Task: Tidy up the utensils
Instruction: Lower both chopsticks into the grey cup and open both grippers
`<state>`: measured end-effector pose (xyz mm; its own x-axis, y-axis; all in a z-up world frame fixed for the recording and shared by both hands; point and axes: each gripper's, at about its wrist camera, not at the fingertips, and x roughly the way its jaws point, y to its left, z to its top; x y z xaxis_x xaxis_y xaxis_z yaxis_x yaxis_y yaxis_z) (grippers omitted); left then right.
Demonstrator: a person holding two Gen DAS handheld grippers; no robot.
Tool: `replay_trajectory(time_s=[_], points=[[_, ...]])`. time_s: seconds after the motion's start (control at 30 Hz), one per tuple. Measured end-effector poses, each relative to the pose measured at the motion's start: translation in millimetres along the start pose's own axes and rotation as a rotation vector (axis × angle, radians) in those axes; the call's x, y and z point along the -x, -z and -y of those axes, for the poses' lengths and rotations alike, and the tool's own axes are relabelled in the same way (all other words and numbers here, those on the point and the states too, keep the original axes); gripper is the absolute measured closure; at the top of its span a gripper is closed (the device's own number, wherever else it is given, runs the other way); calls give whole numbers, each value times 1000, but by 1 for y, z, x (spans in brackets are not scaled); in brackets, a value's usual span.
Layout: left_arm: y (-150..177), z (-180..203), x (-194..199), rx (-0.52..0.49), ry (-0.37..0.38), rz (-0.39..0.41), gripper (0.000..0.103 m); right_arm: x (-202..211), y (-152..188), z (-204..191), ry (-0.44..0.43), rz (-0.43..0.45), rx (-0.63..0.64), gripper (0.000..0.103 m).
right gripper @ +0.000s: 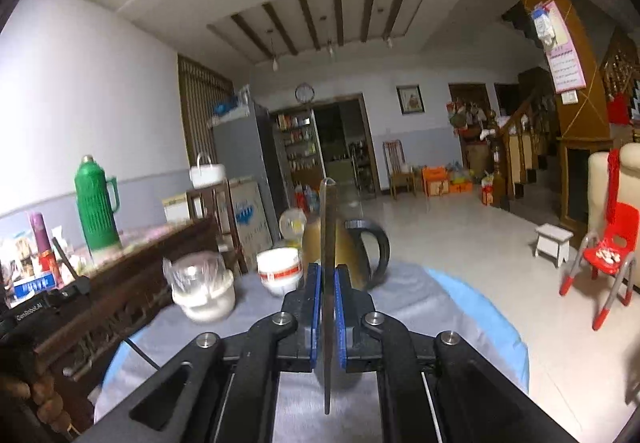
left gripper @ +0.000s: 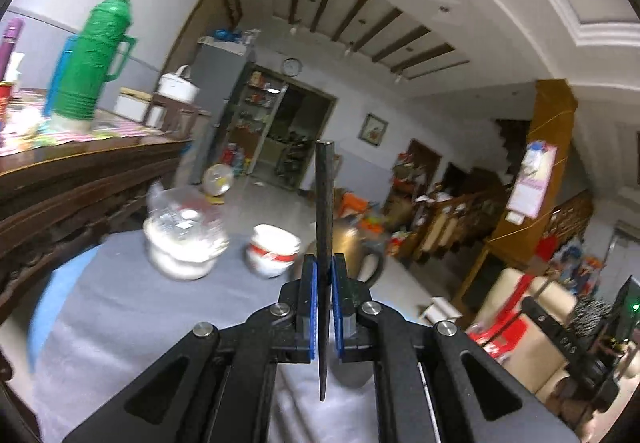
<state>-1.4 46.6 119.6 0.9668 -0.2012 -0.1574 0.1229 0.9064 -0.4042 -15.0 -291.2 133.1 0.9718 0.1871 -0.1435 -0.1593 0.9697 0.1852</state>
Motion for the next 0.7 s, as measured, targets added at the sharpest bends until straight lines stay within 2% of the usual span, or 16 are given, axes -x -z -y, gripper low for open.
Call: replay_trajectory(time_s=[0.13,0.27,0.43,0.7], points=[[-14,25,-30,11,69,19,96,-13,-25,0,4,65,-17,96],[-17,39,-63,36,97,7,96,-39,-34,3,15,80,-41,96],[-6,51,-116,32,82,-40,96,-82,-29,9,26,30,-56,96],[28,56,-172,17,53,-159,96,-133,-2,22,32,-92,-62,96]])
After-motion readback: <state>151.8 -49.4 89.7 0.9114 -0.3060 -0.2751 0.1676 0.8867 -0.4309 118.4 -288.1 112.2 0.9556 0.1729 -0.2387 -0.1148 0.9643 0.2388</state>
